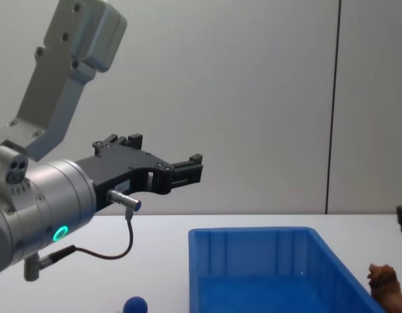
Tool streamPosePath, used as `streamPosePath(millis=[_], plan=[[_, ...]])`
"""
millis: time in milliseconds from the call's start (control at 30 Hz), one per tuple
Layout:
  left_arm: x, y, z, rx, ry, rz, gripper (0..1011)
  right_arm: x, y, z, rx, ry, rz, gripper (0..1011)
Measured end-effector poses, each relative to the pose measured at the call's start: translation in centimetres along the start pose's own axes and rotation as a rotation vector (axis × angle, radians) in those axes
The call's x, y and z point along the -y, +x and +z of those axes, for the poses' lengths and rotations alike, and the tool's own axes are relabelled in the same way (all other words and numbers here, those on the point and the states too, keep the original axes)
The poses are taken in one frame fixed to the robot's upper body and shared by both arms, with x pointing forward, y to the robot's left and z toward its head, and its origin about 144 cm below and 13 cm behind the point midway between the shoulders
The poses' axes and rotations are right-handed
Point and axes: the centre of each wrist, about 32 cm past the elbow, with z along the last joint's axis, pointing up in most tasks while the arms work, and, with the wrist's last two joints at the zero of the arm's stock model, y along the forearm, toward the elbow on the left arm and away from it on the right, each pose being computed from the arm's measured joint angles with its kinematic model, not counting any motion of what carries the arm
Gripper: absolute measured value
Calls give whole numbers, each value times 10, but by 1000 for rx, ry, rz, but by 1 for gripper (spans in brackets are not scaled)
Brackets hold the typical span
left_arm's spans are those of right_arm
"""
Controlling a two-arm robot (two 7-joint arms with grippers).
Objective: Pick up the two dolls from the table and place them into the box.
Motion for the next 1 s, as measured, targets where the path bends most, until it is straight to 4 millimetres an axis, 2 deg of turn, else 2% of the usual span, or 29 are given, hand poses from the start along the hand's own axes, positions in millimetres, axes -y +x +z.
streamPosePath(millis=[400,933,1000], plan=[[0,0,0,0,0,0,1001,3,14,-19,20,-102,-70,1001],[0,0,0,0,0,0,1001,2,23,-45,0,-180,-73,1001],[0,0,0,0,0,0,1002,2,23,-49,-8,-188,-67,976]])
